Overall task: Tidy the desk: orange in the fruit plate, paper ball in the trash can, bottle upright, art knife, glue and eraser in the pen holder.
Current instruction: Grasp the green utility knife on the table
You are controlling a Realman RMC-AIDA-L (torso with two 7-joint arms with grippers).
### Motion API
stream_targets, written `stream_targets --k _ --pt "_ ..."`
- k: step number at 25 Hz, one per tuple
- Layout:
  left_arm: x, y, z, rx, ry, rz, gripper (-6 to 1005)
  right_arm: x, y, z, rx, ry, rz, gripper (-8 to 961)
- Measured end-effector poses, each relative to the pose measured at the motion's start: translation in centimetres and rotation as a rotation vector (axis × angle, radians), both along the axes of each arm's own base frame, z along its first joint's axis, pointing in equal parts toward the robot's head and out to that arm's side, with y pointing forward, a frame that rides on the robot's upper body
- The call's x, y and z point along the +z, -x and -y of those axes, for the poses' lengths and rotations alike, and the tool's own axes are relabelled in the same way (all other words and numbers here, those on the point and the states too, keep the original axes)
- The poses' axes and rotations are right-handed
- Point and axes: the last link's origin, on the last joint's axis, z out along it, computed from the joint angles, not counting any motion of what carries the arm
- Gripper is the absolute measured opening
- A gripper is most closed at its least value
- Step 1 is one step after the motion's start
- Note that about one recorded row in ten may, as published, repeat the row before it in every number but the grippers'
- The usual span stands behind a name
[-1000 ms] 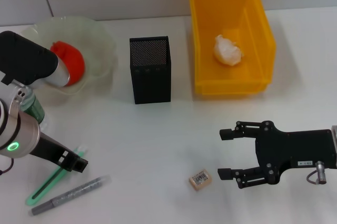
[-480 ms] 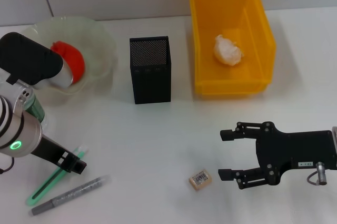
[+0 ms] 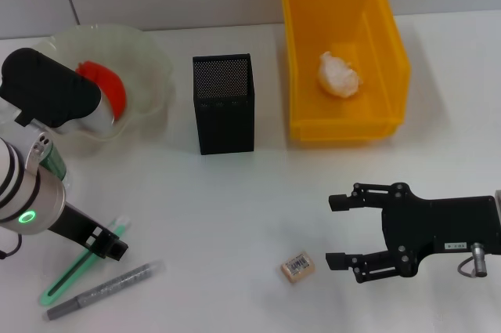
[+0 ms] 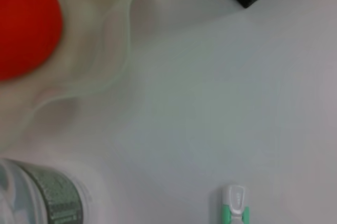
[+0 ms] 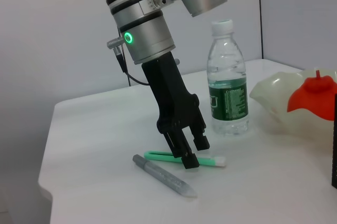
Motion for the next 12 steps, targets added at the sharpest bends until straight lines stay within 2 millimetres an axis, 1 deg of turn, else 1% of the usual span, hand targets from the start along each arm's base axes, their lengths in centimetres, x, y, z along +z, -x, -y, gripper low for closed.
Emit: stream_targets --k 12 --pt "-0.04 -0.66 0.13 0.018 0.017 -0.003 555 -0.13 -0.10 0.18 -0.008 0.004 -0.004 838"
